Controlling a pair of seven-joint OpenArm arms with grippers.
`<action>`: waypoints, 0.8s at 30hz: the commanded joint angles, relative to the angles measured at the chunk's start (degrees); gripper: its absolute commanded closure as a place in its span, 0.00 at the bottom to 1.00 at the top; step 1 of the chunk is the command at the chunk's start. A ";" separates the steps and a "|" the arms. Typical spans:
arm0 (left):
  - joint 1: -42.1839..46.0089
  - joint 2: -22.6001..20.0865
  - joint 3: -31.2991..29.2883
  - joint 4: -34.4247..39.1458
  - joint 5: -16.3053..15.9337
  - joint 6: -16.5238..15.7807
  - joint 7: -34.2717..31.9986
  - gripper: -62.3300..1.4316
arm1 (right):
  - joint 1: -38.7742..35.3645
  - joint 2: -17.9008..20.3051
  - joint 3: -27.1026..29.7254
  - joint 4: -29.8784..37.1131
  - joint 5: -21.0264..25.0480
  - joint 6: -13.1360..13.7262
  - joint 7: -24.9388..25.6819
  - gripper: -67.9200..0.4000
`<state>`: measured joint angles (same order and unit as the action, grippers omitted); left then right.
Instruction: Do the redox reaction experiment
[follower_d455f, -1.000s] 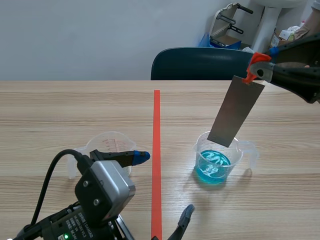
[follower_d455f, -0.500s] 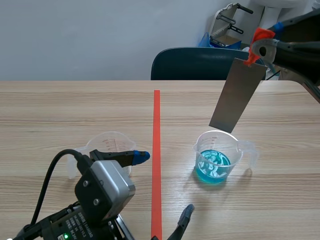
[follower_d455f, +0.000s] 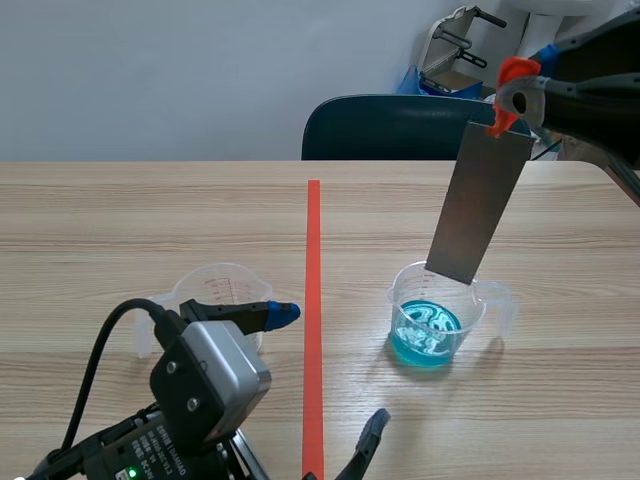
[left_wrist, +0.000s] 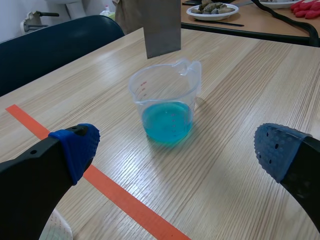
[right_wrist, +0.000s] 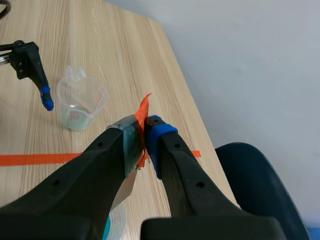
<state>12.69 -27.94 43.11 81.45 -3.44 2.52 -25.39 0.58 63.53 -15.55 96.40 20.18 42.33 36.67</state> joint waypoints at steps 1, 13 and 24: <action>0.15 0.31 -0.11 0.66 -0.13 -0.11 -1.01 0.00 | 0.81 0.94 0.66 0.33 1.55 0.39 0.07 0.98; 0.15 0.31 -0.11 0.66 -0.13 -0.11 -1.01 0.00 | 0.81 0.92 0.66 0.33 2.62 0.39 -1.25 0.98; 0.15 0.31 -0.11 0.66 -0.13 -0.11 -1.03 0.00 | 0.81 0.92 0.66 0.33 2.62 0.39 -1.25 0.98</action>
<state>12.69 -27.94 43.11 81.45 -3.46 2.52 -25.41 0.60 63.53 -15.55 96.40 21.93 42.35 34.41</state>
